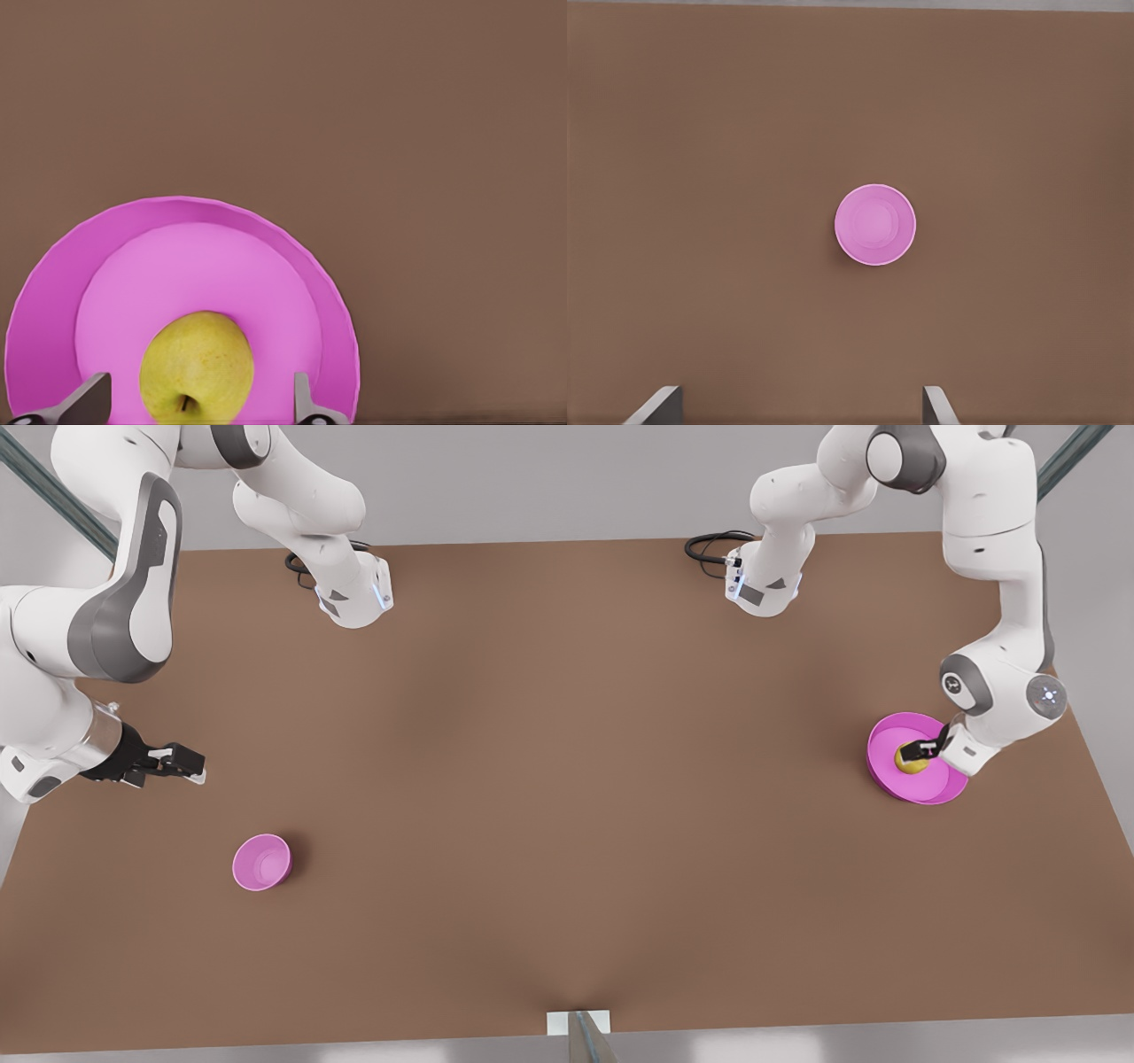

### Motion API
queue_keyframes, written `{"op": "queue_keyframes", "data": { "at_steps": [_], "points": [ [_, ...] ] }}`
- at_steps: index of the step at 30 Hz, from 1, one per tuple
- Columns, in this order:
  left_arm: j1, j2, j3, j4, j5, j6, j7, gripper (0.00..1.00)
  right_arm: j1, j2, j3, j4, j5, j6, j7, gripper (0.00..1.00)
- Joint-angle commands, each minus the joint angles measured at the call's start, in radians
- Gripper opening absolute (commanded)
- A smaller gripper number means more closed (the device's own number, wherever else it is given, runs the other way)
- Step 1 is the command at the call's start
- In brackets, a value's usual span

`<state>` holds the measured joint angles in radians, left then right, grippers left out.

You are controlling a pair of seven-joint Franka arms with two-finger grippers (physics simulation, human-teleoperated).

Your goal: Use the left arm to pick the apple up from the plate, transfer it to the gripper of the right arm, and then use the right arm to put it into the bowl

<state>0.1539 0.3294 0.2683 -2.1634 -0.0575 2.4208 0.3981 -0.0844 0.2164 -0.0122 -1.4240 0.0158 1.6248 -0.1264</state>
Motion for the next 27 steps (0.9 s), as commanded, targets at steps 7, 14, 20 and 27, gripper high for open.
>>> {"op": "queue_keyframes", "data": {
  "at_steps": [7,14,20,27],
  "points": [
    [0.006,0.063,0.028,-0.006,0.001,0.041,0.229,1.0,0.0,0.0,0.0,0.0,0.001,0.0,-0.019,1.0],
    [0.013,0.123,0.019,0.002,-0.045,0.112,0.229,1.0,0.002,0.0,0.0,0.0,0.001,0.0,-0.019,1.0],
    [0.013,0.137,0.014,0.007,-0.07,0.115,0.229,0.96,0.002,0.003,-0.002,0.0,0.001,0.0,-0.019,1.0],
    [0.015,0.146,0.012,0.007,-0.073,0.113,0.251,0.84,0.0,0.003,-0.002,0.0,0.001,0.0,-0.019,1.0]
  ]
}}
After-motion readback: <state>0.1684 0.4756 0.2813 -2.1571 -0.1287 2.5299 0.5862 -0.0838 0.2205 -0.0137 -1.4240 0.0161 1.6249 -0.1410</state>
